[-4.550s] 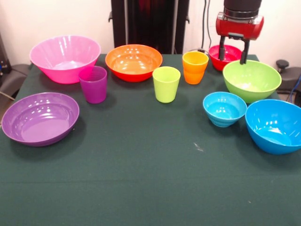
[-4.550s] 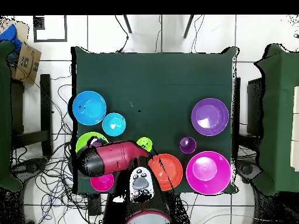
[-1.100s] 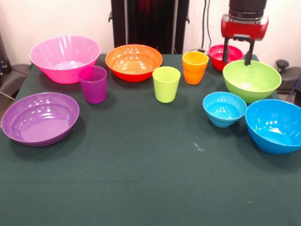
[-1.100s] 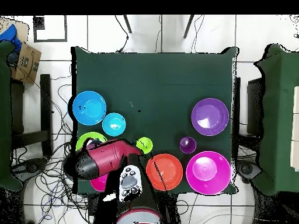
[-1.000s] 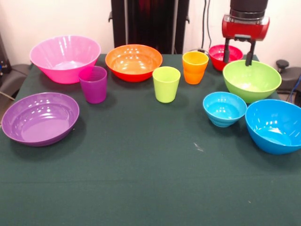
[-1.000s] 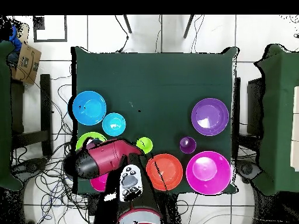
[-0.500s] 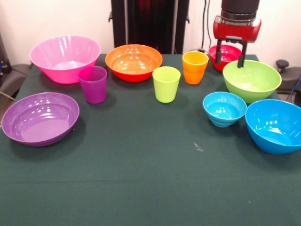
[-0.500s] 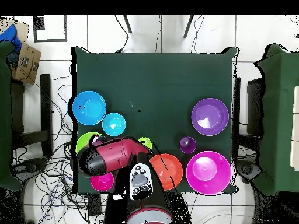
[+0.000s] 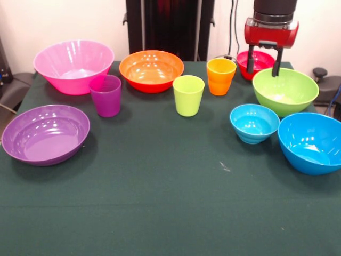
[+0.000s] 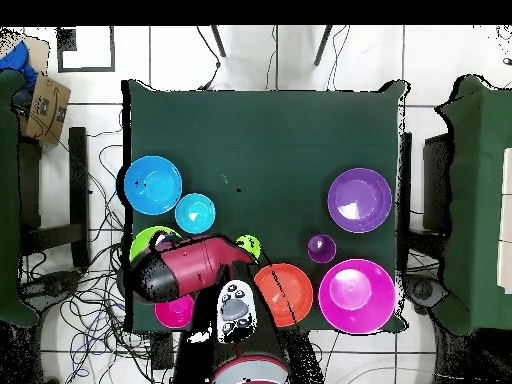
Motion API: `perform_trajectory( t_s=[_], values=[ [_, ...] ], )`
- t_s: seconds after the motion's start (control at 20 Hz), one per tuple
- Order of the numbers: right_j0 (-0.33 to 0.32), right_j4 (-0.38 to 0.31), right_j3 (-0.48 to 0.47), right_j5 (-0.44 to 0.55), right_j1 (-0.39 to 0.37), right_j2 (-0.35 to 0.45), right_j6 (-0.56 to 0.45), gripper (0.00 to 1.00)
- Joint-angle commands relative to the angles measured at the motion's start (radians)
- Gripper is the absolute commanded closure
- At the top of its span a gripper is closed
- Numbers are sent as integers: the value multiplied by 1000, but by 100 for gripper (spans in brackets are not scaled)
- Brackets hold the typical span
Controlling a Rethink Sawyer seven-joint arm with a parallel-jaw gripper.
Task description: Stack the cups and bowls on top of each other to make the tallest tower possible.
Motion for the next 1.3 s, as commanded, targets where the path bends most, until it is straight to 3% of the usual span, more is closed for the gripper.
perform_trajectory(
  t_s=[0.05, 0.3, 1.3],
  values=[
    [-6, -6, -59, 132, 22, 83, -54, 0],
    [-17, 11, -52, 151, 9, 112, -58, 0],
    [-60, -23, -46, 154, 13, 134, -78, 0]
  ],
)
